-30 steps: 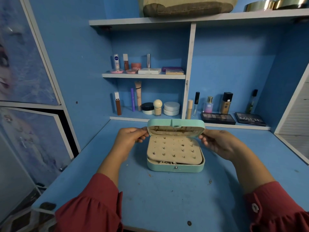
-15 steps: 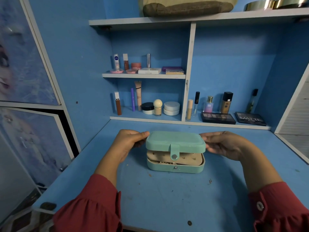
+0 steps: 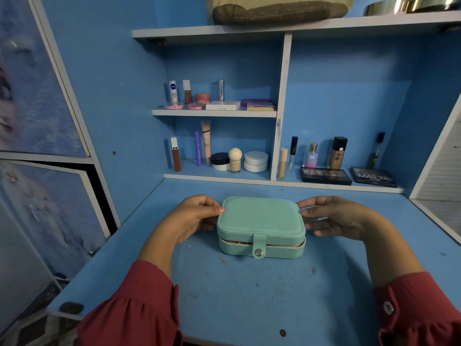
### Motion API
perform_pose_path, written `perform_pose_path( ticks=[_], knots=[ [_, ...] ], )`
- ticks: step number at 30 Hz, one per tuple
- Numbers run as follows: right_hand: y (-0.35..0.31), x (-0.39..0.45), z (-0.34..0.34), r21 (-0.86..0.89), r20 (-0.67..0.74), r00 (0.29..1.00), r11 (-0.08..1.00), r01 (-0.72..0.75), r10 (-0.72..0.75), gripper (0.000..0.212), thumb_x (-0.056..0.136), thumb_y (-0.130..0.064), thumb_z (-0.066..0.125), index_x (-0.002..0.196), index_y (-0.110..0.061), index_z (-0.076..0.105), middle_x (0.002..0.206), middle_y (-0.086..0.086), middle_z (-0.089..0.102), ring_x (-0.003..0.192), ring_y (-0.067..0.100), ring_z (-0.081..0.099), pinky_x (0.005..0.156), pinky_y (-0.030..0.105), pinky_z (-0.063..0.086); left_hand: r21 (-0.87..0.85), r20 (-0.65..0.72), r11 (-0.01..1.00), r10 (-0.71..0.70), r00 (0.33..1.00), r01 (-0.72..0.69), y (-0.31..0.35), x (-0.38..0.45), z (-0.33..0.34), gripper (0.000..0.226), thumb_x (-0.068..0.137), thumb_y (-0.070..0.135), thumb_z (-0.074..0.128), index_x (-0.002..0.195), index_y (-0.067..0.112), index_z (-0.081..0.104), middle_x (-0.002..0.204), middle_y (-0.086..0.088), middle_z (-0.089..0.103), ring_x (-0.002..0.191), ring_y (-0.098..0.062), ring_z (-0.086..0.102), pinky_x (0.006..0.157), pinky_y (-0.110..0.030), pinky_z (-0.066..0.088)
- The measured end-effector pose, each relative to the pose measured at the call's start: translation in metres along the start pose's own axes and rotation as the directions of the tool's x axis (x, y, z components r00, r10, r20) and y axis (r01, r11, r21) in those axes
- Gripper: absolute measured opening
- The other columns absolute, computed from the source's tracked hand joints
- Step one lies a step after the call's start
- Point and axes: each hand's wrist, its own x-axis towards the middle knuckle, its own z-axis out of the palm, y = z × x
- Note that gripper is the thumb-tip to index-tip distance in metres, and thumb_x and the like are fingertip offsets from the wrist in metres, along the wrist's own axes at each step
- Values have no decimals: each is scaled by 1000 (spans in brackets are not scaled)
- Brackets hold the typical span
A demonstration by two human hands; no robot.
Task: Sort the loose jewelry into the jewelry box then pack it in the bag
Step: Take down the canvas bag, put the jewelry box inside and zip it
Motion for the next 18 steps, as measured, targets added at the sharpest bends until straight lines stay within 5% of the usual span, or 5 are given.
perform_pose_path(
  ticks=[4, 13, 18],
  knots=[
    [0, -4, 6, -133, 64, 997, 991, -34, 43, 50, 73, -43, 67, 112, -11, 64, 97, 17, 72, 76, 25, 70, 58, 28, 56, 26, 44, 998, -55, 998, 54, -1, 0, -1, 11, 88, 11, 65, 98, 13, 61, 79, -8, 66, 69, -20, 61, 66, -34, 53],
    [-1, 1, 15, -169, -67, 994, 983, 71, -83, 45, 69, -38, 74, 102, -7, 70, 91, 16, 74, 77, 26, 71, 61, 28, 56, 85, -52, 992, 103, 993, -98, -1, 3, 10, 19, 91, 14, 61, 110, 17, 67, 100, 4, 71, 87, -5, 65, 65, -12, 50],
    [2, 14, 31, -53, -272, 946, 984, 171, -178, 33, 87, -27, 66, 107, -1, 68, 85, 16, 70, 68, 23, 64, 55, 22, 57, 120, -79, 985, 136, 988, -126, -5, 8, 20, 42, 95, 28, 56, 136, 19, 51, 118, 19, 57, 108, 1, 54, 96, -18, 38]
  ],
)
